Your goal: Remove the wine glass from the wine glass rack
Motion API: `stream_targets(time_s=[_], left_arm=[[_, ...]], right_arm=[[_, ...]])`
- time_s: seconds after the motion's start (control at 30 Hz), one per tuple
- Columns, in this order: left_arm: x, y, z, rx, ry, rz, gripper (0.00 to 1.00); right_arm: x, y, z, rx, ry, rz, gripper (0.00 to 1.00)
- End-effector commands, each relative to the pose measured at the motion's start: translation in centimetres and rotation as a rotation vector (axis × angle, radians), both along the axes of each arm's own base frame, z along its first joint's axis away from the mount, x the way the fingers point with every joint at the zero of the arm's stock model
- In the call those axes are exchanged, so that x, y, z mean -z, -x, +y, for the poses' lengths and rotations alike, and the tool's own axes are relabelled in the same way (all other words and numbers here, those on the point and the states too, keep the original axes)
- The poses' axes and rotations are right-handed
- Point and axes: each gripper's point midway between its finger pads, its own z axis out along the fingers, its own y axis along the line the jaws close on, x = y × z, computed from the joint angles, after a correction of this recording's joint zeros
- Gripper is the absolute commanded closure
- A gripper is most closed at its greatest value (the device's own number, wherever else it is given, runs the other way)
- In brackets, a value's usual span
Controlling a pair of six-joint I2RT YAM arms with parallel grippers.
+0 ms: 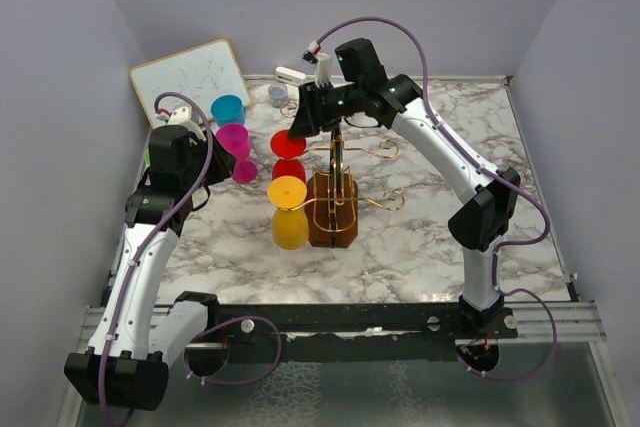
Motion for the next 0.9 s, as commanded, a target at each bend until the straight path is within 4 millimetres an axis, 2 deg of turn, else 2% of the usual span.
stream_targets(time_s=[0.0,0.13,0.37,0.47,0.57,0.87], left_arm=[[-0.8,0.0,-0.5,0.016,0.030,-0.033,0.69],[-0.7,0.0,-0.5,0.017,0.030,-0.031,0.69],[-0.4,0.2,-0.5,0.021,0.030,-0.024,0.69],[-0.4,0.2,-0.5,0.022,0.031,-0.024,0.69],[-0.3,0.2,-0.5,0.023,0.029,-0.023,0.69],[-0.4,0.3,-0.5,0.022,0.031,-0.024,0.69]], right_arm=[[-0.3,2.3,-0.7,-0.051,0.007,0.043,0.58],[-0.5,2.9,-0.3,-0.076,0.003,0.042,0.58],[0.6,3.1,0.0,-0.081,0.035,0.050,0.59],[0.8,3.1,0.2,-0.080,0.041,0.042,0.65],[0.3,3.2,0.3,-0.076,0.028,0.036,0.73],[-2.1,3.6,0.5,-0.080,-0.049,0.002,0.80]])
